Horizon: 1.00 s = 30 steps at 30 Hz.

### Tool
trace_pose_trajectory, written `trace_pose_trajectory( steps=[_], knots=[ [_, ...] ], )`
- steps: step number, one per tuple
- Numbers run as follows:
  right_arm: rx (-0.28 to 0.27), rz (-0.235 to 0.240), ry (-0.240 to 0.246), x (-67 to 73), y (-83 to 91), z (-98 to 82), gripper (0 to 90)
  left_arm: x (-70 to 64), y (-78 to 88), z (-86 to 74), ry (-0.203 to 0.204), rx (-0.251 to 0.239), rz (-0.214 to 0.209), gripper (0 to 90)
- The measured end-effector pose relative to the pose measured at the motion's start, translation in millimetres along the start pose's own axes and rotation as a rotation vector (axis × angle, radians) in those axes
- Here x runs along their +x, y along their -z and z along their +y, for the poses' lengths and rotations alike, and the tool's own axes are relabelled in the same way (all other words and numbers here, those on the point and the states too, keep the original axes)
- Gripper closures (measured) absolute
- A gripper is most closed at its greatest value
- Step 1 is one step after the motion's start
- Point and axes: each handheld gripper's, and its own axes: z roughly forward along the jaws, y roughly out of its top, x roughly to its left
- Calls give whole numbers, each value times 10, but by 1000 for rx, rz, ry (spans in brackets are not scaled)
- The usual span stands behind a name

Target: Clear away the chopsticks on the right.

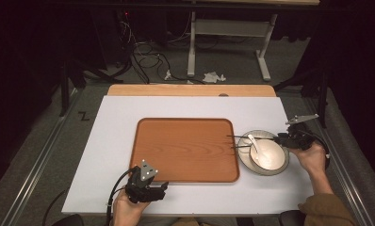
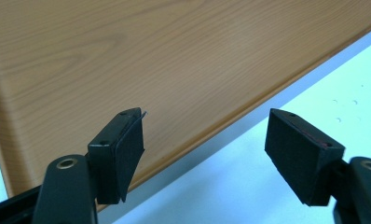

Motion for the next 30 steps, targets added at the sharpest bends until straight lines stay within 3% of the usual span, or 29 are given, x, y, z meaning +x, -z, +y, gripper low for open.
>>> trace_pose_trajectory(
  steps=[30],
  knots=[
    [3,29,49,36,-67,-8,849,-4,-11,0,0,2,0,281]
  ],
)
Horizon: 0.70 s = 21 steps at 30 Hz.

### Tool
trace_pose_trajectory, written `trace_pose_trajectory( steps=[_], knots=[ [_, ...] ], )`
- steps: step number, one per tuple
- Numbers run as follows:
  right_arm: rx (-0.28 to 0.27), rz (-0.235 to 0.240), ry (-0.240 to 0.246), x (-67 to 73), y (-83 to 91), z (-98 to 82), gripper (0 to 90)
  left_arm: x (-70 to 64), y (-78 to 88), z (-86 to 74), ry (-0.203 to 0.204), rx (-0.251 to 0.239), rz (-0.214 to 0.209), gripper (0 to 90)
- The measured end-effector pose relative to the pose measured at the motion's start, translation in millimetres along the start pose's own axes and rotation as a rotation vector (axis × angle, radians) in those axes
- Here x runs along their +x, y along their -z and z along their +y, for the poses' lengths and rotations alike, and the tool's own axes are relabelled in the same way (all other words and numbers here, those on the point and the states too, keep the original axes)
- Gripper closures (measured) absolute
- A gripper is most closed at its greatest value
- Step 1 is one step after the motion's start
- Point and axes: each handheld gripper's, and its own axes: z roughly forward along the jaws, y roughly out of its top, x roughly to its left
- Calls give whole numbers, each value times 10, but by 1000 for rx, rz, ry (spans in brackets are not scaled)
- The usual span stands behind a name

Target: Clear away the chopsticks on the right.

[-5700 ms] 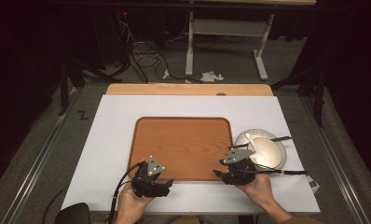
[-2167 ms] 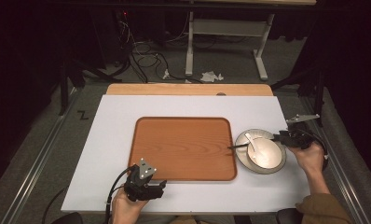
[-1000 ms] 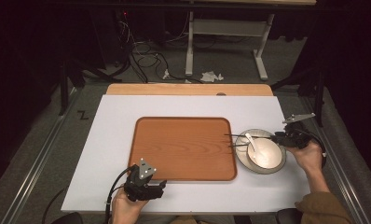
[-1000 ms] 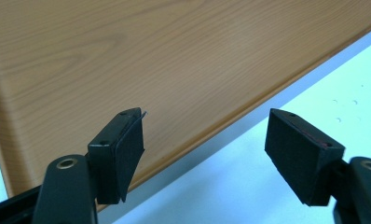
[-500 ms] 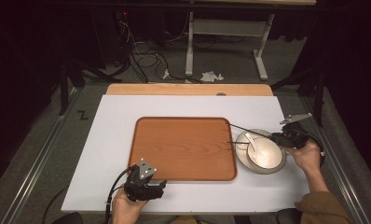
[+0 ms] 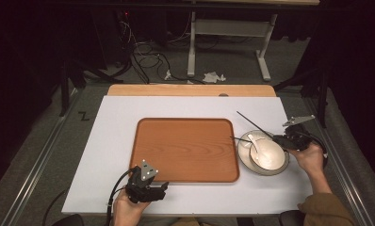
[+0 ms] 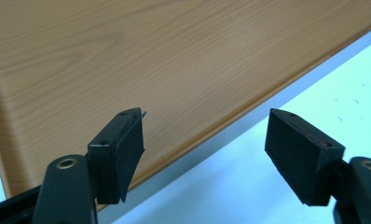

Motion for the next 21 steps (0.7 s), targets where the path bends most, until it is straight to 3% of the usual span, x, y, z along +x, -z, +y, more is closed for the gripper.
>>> trace_pose_trajectory(
  steps=[5,11,21],
  knots=[
    [2,6,-14,7,-25,-14,863,-1,2,2,-2,-1,0,281],
    [-37,-10,-23,8,52,-18,865,1,-8,11,-6,-1,-5,281],
    [-121,-28,-40,92,337,-18,866,-15,-61,68,-23,-1,-27,281]
  ],
)
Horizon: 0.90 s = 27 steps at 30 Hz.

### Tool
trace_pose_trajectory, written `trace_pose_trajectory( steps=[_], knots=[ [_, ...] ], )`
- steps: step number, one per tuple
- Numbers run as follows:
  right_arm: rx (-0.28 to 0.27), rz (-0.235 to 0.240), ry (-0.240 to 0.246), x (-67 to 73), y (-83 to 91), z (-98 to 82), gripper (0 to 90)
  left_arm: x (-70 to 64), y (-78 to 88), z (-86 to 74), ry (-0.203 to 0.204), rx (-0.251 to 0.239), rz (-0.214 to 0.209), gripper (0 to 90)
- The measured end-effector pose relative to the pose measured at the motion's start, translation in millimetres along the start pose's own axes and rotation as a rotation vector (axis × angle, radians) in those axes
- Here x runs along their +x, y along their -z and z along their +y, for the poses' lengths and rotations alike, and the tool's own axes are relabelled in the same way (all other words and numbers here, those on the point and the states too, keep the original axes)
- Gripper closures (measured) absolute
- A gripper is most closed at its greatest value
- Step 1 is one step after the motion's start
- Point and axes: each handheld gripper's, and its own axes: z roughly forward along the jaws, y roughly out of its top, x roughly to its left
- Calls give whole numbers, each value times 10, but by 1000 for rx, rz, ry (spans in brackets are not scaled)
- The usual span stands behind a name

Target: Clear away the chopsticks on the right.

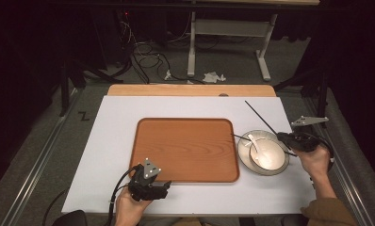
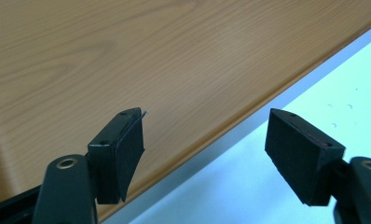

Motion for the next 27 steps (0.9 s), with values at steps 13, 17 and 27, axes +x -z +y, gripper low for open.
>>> trace_pose_trajectory(
  steps=[13,17,27],
  knots=[
    [-63,-4,28,386,365,61,865,-32,-101,118,-39,1,-51,279],
    [-77,6,53,565,448,99,864,-32,-126,156,-46,-1,-66,278],
    [-79,57,59,875,490,111,864,-41,-181,219,-63,-2,-92,279]
  ],
)
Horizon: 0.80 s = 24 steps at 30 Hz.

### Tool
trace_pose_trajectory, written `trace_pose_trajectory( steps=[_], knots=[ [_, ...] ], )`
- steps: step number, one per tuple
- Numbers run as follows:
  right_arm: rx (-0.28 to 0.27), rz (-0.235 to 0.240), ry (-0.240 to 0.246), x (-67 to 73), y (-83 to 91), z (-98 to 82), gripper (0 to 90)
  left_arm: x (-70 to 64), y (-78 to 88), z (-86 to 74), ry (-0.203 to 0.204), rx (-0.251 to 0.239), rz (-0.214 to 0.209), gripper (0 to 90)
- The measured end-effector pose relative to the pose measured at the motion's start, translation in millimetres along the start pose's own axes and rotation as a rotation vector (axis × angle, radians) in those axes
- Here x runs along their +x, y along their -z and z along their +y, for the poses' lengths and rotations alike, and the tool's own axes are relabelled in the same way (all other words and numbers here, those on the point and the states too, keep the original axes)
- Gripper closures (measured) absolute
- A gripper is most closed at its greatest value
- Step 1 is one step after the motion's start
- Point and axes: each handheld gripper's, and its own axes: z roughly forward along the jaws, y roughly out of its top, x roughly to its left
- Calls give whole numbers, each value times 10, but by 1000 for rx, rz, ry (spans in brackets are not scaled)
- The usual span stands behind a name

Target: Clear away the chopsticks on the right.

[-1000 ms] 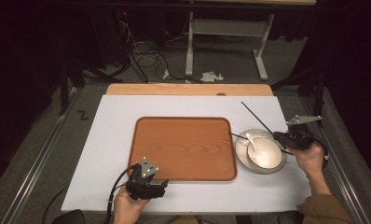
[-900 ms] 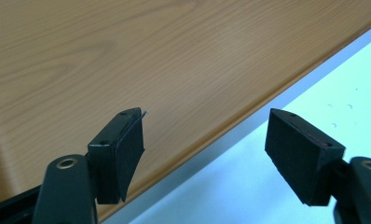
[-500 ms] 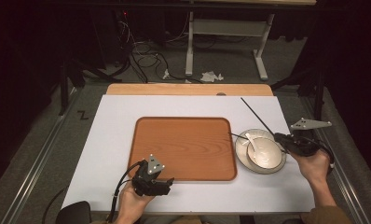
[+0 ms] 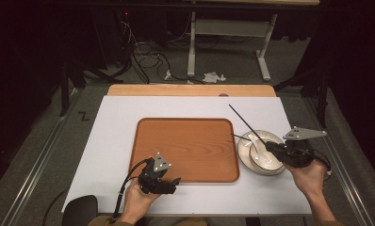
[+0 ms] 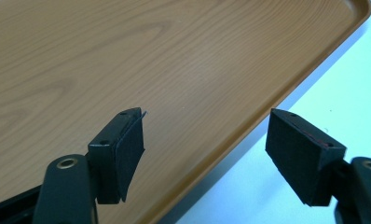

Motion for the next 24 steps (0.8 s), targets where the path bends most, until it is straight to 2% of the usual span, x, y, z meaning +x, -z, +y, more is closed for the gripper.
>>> trace_pose_trajectory(
  steps=[3,7,13,24],
  knots=[
    [2,2,34,133,-28,28,864,-2,-6,11,-4,-1,-6,279],
    [11,13,55,288,-67,76,864,-5,-19,25,-8,-2,-8,279],
    [29,56,49,446,-227,136,864,-6,-15,33,-12,-6,-11,280],
    [86,83,38,652,-578,164,863,-9,-11,32,-14,-5,-9,280]
  ],
)
